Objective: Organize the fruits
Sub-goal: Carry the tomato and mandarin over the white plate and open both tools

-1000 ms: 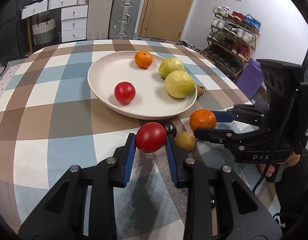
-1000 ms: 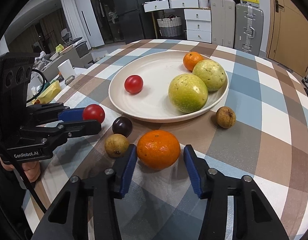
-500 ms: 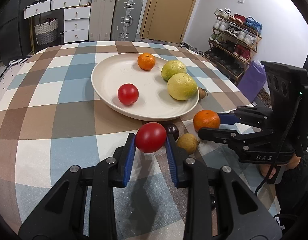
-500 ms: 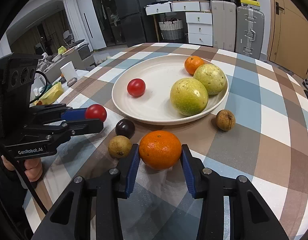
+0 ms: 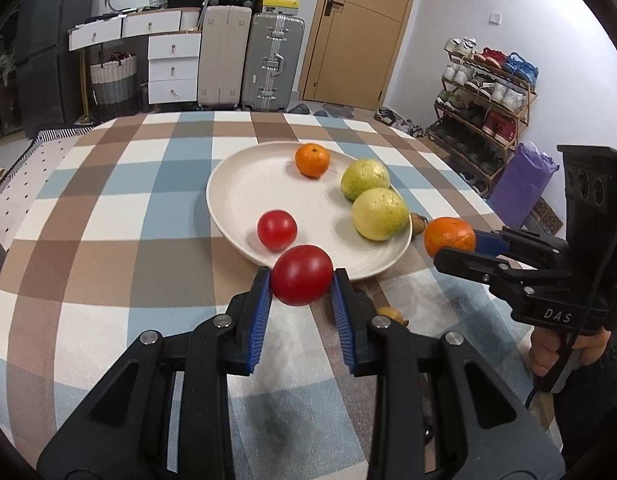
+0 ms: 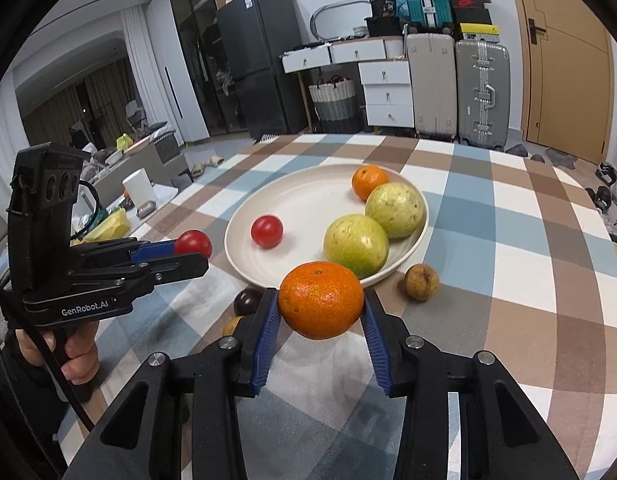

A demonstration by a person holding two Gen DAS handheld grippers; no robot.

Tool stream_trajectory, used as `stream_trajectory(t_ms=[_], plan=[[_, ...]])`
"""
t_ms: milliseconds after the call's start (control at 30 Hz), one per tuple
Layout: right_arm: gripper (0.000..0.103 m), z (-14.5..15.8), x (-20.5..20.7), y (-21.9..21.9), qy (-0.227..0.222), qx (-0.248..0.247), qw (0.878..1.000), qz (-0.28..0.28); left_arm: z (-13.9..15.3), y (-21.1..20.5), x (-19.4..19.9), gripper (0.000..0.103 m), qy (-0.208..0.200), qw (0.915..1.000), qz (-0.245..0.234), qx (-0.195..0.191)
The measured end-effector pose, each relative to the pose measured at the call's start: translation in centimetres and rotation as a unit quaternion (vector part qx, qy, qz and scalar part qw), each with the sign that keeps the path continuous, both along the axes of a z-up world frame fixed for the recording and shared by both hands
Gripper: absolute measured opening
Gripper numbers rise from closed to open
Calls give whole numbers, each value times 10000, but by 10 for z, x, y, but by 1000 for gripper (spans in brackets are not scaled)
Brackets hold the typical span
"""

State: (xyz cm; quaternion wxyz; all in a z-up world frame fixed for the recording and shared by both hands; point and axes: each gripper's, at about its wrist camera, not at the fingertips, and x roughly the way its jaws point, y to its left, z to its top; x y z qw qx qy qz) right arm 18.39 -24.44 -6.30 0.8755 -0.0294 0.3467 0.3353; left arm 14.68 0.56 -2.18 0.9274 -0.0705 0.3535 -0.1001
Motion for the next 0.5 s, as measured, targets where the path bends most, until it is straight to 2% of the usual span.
stream_trajectory(t_ms=[500], plan=[[42, 7, 12, -9, 14, 229, 9992, -336, 23, 4, 31, 27, -220, 9995, 201, 45]])
